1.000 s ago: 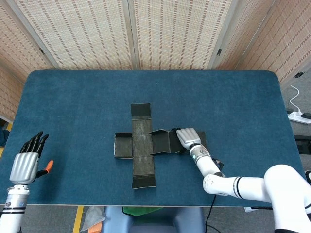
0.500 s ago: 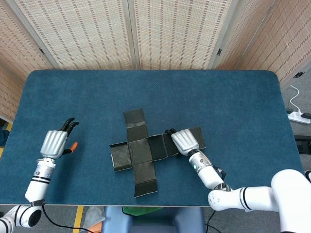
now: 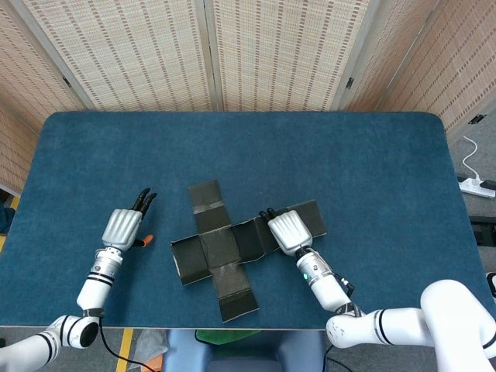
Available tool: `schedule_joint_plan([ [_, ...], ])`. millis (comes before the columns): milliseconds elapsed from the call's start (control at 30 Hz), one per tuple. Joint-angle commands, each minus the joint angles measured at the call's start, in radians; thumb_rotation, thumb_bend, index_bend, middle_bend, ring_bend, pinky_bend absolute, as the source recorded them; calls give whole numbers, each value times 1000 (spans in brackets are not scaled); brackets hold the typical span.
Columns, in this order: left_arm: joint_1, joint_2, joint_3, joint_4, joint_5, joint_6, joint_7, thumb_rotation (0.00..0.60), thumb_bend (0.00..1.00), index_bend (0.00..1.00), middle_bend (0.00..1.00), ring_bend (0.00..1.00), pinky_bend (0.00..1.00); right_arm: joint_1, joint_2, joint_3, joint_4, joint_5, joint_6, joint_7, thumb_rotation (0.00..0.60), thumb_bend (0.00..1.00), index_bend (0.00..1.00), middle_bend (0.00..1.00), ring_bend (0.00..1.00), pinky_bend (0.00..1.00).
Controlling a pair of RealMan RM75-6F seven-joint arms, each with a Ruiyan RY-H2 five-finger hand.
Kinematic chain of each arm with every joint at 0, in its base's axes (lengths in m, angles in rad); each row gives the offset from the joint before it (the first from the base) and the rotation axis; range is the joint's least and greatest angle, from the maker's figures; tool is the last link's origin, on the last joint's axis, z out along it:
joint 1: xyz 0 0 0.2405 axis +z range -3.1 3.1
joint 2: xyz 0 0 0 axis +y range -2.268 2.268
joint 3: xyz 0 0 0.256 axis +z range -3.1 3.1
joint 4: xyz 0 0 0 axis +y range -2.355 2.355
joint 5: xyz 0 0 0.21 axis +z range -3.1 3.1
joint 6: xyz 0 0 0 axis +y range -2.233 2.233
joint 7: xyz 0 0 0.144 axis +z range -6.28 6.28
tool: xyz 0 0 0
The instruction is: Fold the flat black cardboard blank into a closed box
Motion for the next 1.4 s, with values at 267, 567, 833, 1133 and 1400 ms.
schedule_joint_plan([
  [267, -34, -81, 27, 42, 14, 15, 50, 600, 206, 0, 0, 535, 775, -12, -8, 36, 11, -11, -22, -24, 600, 200, 369, 391, 758, 1000],
  [567, -49, -87, 44, -20, 61, 16, -70, 600, 206, 0, 0, 526, 764, -18, -29, 55, 47, -39, -26, -45, 600, 201, 369, 391, 758, 1000],
  [833, -56, -63, 61, -65, 144, 56, -260, 600, 206, 0, 0, 476, 758, 10, -26, 70, 76, -37, -95, -92, 600, 201, 368, 386, 758, 1000],
  [1133, -95, -13, 83, -111, 195, 27, -336, 600, 206, 0, 0, 461, 759, 105, 46, 66, 65, -94, -189, -213, 600, 202, 369, 379, 759, 1000],
  [1400, -159, 34, 100, -129, 175, -128, -475, 600, 207, 0, 0, 460, 761, 167, 97, 42, 91, -247, -264, -206, 600, 207, 369, 386, 758, 1000],
])
